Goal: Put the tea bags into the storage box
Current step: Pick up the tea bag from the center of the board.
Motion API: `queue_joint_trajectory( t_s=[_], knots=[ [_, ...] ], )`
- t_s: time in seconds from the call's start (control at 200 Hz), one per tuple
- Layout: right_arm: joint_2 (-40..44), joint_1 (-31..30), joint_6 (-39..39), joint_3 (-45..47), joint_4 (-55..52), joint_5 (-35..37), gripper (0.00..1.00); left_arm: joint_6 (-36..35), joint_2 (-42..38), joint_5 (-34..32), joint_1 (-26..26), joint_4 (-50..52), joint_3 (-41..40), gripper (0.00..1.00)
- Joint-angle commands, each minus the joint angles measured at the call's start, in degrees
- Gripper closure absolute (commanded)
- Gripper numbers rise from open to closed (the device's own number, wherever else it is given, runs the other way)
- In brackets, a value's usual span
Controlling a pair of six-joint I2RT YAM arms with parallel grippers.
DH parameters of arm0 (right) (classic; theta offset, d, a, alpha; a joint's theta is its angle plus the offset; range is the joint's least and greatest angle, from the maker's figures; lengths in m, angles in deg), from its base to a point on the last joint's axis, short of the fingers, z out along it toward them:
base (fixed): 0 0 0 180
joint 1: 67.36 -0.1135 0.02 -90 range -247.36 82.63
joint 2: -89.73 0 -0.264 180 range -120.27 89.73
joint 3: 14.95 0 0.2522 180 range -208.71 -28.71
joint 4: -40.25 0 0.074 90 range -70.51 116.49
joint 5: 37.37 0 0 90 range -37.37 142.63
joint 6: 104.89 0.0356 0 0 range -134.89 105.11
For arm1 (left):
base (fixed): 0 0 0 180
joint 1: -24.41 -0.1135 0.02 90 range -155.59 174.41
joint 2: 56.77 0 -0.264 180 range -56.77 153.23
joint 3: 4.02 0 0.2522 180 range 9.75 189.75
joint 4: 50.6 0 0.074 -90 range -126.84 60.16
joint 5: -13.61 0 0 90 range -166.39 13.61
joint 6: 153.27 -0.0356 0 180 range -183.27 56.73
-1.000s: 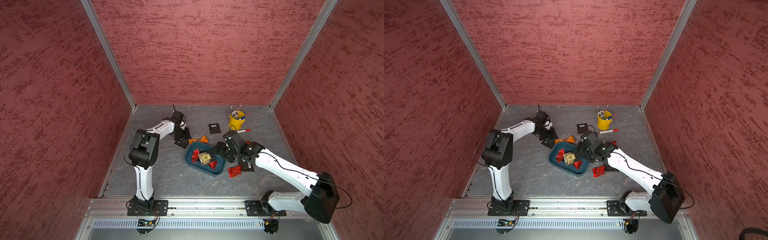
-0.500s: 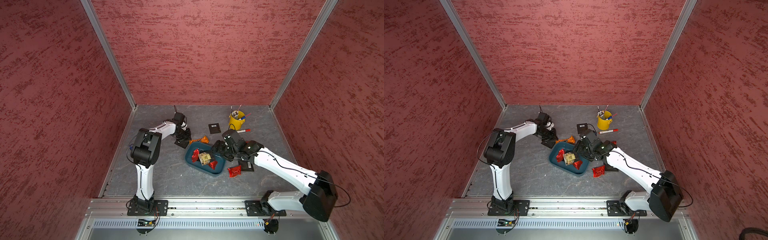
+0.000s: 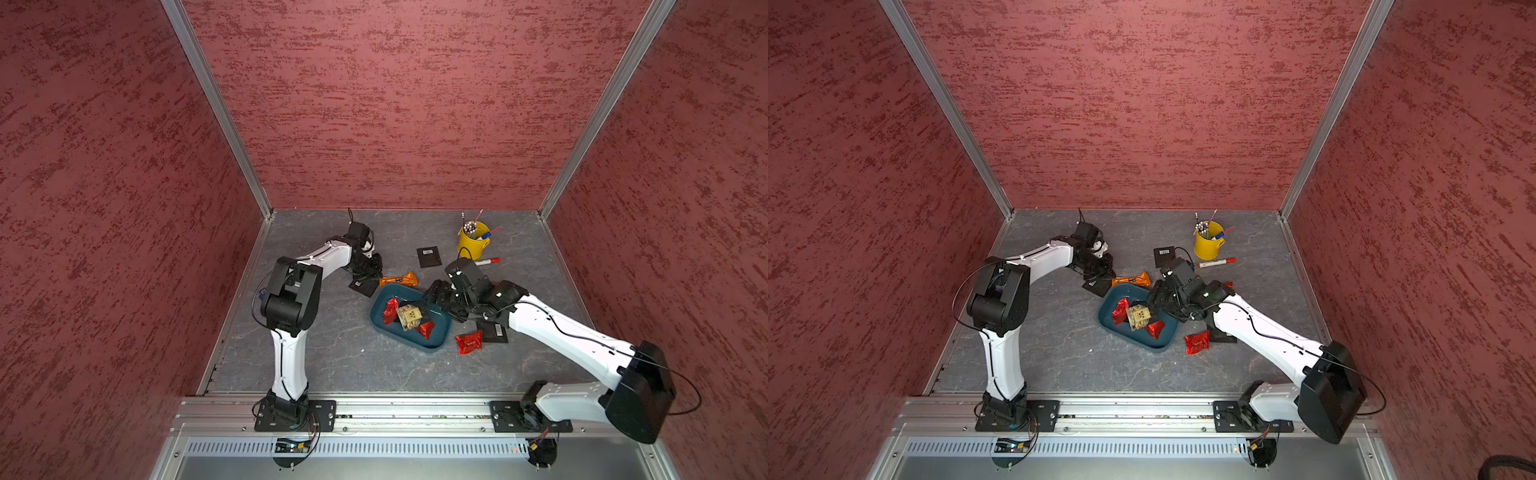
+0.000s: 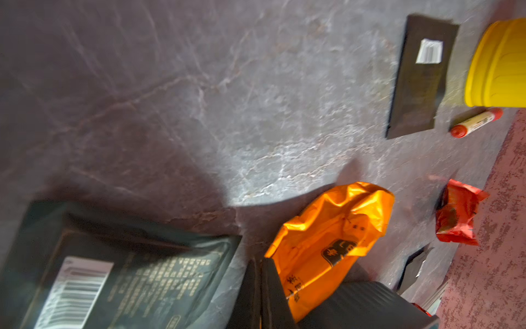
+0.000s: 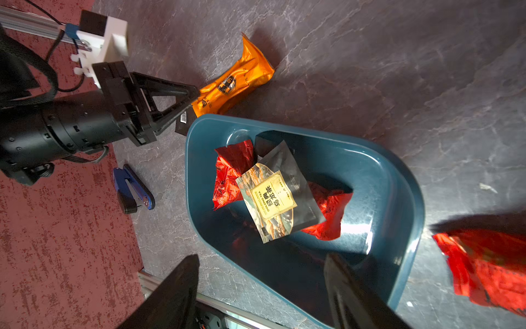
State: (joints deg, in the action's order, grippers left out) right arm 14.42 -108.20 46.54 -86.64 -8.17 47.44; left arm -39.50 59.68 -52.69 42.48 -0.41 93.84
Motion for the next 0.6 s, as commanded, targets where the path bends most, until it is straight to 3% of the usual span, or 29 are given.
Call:
queue_joint_trajectory(
  t_s=[0.0,0.306,0.461,0.591],
  knots=[
    [1.17,0.46,-0.54,1.19,1.38,0.28,0.25,-0.16,-3.95,-1.27,0.21,1.55,4.31,1.00],
    [1.19,2.00,-0.91,2.54,2.41,0.27,0.21,-1.16,-6.38,-2.08,0.30,5.48,11.46,1.00],
    [2.07,5.03,-3.62,-0.06,-2.20,1.76,0.20,-1.37,-9.29,-2.00,0.25,7.03,12.84,1.00],
    [2.56,8.35,-8.07,-2.74,-8.86,5.13,0.09,-2.42,-11.10,-1.71,0.52,10.59,14.37,1.00]
  ],
)
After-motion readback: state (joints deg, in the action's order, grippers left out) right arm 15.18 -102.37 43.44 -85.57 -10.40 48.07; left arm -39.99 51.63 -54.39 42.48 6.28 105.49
